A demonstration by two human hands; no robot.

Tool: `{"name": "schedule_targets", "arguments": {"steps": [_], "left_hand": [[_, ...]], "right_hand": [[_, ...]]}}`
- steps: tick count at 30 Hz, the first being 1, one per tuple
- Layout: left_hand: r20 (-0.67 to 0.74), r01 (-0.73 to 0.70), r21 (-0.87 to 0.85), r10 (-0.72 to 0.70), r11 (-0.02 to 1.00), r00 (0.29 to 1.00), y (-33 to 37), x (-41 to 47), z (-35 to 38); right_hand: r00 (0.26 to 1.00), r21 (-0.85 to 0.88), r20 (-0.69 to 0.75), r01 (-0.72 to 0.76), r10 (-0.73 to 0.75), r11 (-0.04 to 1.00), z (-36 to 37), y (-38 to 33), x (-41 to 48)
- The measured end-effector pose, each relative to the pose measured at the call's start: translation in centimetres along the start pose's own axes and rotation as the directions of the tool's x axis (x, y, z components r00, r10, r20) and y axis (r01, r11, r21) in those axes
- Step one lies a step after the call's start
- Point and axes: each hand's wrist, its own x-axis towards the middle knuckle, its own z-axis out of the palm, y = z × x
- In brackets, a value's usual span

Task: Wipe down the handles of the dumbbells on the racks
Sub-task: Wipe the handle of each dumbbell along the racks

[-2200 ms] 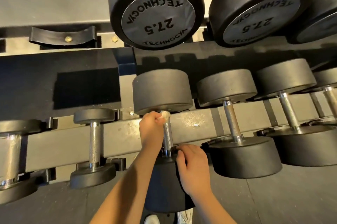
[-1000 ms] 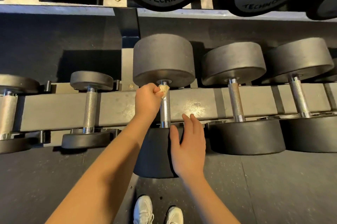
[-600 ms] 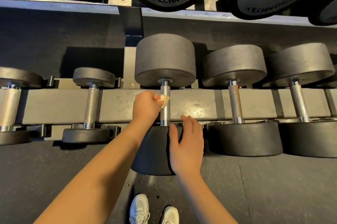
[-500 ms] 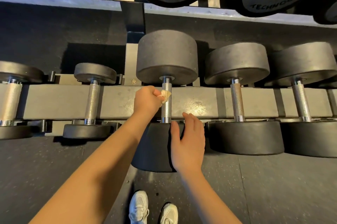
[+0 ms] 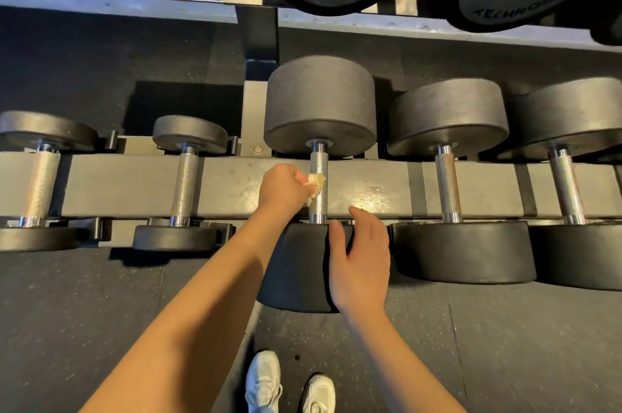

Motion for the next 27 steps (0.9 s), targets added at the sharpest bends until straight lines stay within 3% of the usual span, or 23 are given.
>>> {"name": "schedule_targets", "arguments": {"steps": [5,14,18,23,27], "left_hand": [[0.221,-0.045,0.131,0.015,0.99,0.975,-1.2,-0.6,-0.7],[-0.137,-0.138,-0.071,0.127,0.988,0.982,0.5,1.0,0.5],[-0.129,-0.125,-0.094,0.113,0.988,0.985,0.6,1.2,0.6],[0.026,-0.092,0.068,0.09,0.993,0.996,-0.2,0.7,0.1],[-0.071,-0.156,0.054,0.16,0.986,0.985,-0.2,0.8,0.4]], "right_hand": [[1.0,-0.006,-0.015,0.007,-0.007,1.0,0.0,0.0,0.0],[1.0,-0.001,-0.025,0.006,-0.006,1.0,0.1,0.1,-0.1],[1.0,0.007,-0.031,0.007,-0.007,1.0,0.2,0.2,-0.1],[1.0,0.027,-0.03,0.004,-0.003,1.0,0.1,0.1,-0.1],[1.0,0.035,-0.03,-0.002,0.003,0.999,0.1,0.1,-0.1]]}}
